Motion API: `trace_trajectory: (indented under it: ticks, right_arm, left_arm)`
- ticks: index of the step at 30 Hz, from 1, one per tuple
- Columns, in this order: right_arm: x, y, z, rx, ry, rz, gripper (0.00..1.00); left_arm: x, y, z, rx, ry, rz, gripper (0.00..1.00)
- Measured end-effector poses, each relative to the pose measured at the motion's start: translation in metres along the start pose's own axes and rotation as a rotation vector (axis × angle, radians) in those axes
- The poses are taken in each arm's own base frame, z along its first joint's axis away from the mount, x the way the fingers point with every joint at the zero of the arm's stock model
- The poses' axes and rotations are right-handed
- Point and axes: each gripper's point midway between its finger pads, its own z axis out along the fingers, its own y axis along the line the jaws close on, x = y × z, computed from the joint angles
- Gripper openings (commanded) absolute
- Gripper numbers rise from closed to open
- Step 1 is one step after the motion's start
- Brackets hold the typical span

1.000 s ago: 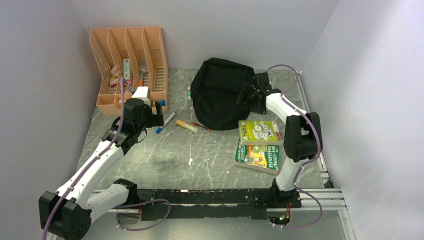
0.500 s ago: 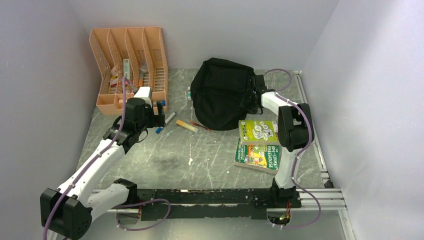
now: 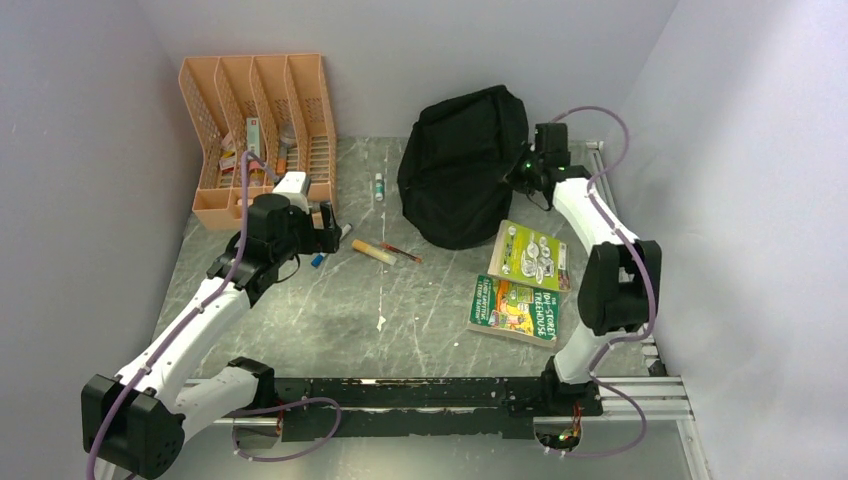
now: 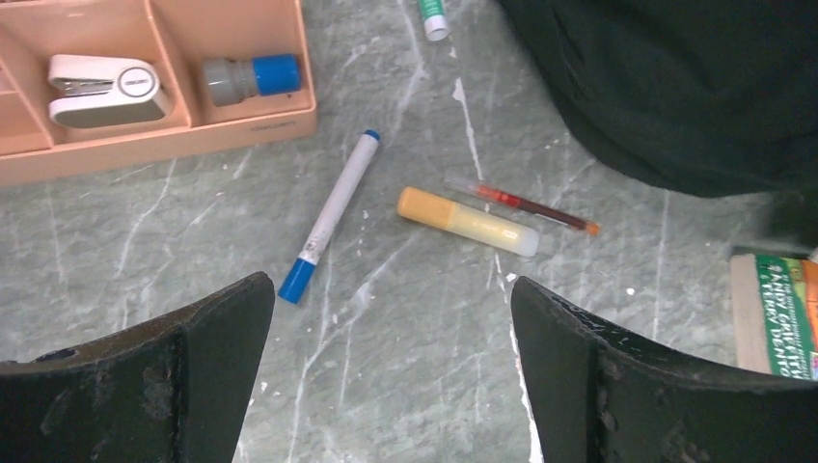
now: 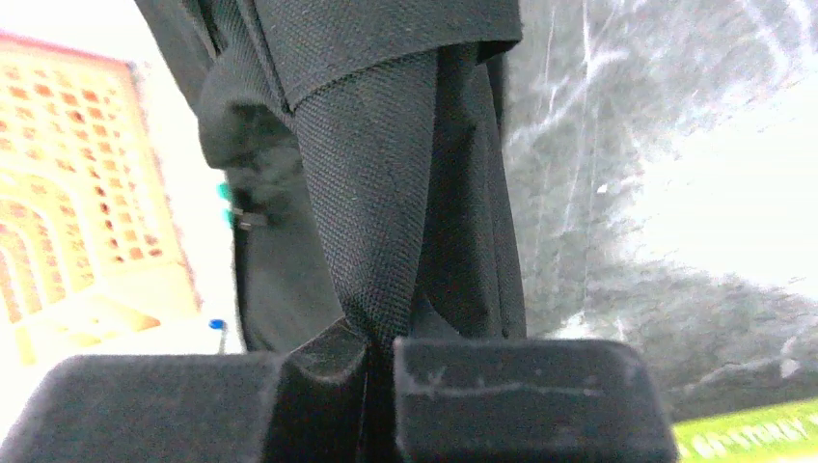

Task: Pack the student bag
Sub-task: Pick up the student bag at the center of the board, then place the student bag at the center of the board.

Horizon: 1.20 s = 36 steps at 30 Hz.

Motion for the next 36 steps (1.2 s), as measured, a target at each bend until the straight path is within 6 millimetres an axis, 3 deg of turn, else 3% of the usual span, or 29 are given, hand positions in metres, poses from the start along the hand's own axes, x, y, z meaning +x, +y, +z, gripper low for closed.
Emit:
trace_trajectory:
  ticks: [3,7,20,24,28,32,36]
  right_arm:
    - [-0.030,0.005,-0.023,-0.031,-0.070,0.028,0.00]
    - [-0.049,0.004,-0.042,-0.049,-0.119,0.059,0.00]
    - [-0.058,0.032,-0.057,-0.160,-0.099,0.127,0.00]
    - [-0.056,0.034,-0.070,-0.171,-0.108,0.138,0.00]
    - [-0.043,0.032,-0.100,-0.183,-0.129,0.145,0.00]
    - [-0.007,0.020,-0.132,-0.201,-0.124,0.170,0.00]
    - [0.045,-0.002,-0.147,-0.206,-0.076,0.213,0.26]
  left_arm:
    - [-0.002,-0.008,0.000,0.041,-0.007,-0.014,0.97]
    - [-0.005,-0.017,0.000,0.088,-0.014,-0.025,0.97]
    - [-0.008,-0.022,-0.004,0.113,-0.023,-0.034,0.97]
    - [-0.008,-0.025,-0.005,0.122,-0.022,-0.064,0.97]
    - [-0.009,-0.033,-0.006,0.157,-0.015,-0.125,0.97]
    - [-0.013,-0.053,-0.004,0.259,-0.027,-0.200,0.97]
    - [0.004,-0.068,0.007,0.331,0.023,-0.250,0.97]
